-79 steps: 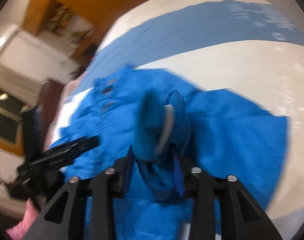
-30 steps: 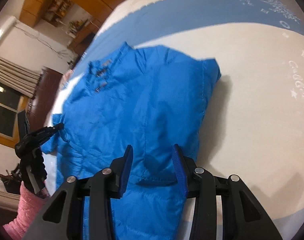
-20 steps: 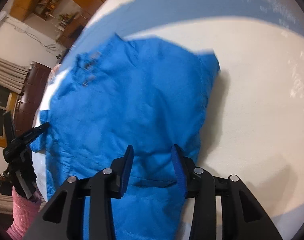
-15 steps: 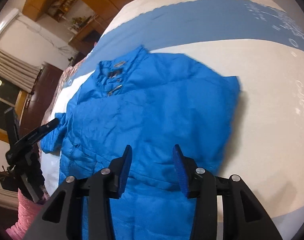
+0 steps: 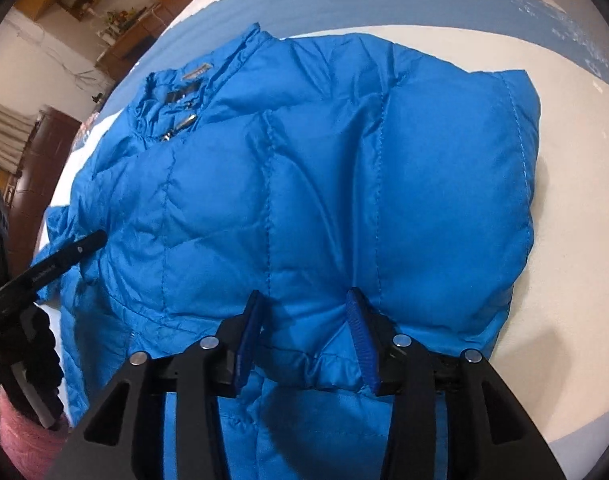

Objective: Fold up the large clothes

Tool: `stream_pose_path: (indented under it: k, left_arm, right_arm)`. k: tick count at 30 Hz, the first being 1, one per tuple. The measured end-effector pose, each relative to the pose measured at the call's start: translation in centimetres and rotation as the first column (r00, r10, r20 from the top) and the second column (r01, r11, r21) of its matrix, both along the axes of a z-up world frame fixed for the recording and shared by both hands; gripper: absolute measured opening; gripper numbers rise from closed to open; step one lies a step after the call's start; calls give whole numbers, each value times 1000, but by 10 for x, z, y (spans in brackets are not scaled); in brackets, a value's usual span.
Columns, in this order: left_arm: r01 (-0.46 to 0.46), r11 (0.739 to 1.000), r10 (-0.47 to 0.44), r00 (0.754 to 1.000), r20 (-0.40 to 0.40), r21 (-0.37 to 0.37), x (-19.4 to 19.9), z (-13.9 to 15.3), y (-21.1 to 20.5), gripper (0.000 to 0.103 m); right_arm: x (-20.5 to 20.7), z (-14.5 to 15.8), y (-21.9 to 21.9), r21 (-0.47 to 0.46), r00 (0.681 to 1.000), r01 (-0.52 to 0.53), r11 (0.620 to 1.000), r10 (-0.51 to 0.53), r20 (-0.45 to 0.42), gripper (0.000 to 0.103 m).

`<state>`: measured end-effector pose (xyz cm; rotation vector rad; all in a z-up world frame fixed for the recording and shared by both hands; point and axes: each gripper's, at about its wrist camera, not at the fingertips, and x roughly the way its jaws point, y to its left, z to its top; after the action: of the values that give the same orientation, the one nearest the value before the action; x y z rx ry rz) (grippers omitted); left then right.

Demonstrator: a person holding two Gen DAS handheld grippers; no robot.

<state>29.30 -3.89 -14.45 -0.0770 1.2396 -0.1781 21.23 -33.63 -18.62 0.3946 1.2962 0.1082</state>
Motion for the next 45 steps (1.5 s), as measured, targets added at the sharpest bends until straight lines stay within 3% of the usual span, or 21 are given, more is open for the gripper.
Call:
stream_pose_path:
  k: [2,5,8,11,14,16,20,22,24,29,32,34,36,40,45]
  left_arm:
    - [-22,998,21,1000,-7,-58,-1,9,15,38]
    - [-75,989,80,996,33,-129,-17,39,60,51]
    - [-160,982,168,983,76,-101,-35,60,125,54]
    - [-299,953,301,950,82,-37,-55,63,209,55]
    - [-470,882,467,881,72,35,-71,57,301,56]
    - [-583,812,581,812,52,23,-87,54,365,56]
    - [-740,665,745,667,13,-100,-112,44,459,57]
    - [-777,604,786,618,-33,-178,-115,33,488,57]
    - [-794,557,807,587,-67,-241,-116,23,509,57]
    - [-808,501,824,555,-116,-311,-102,-2,540,59]
    - [-803,503,824,557,-103,-320,-87,-6,543,59]
    - [-792,519,816,571,-91,-321,-79,-7,541,41]
    - [-793,516,816,570,-93,-324,-77,-11,540,29]
    - [-771,538,812,583,-37,-342,-77,0,531,21]
    - [-686,619,764,638,93,-382,-81,47,495,20]
  right_arm:
    - [-8,15,-6,33,999,34,999,-34,8,45]
    - [-28,45,-2,62,998,28,998,-32,63,50]
    - [-50,63,14,66,996,4,998,-10,86,51]
    - [-65,67,32,45,997,-6,999,2,78,51]
    - [-75,64,46,41,998,1,999,-3,58,51]
    - [-75,61,54,47,999,15,999,-17,43,51]
    - [-76,61,69,41,999,21,999,-23,45,51]
    - [-73,62,75,37,999,23,999,-25,45,51]
    - [-72,62,82,27,999,25,999,-26,43,51]
    - [-70,63,94,2,999,33,999,-33,36,51]
    - [-71,64,96,-10,998,48,999,-47,29,51]
    - [-72,64,97,-16,998,53,998,-53,28,51]
    - [-73,65,97,-24,998,59,998,-58,27,51]
    - [-74,67,96,-26,997,66,997,-65,29,51]
    - [-77,76,91,-29,997,64,998,-62,49,51]
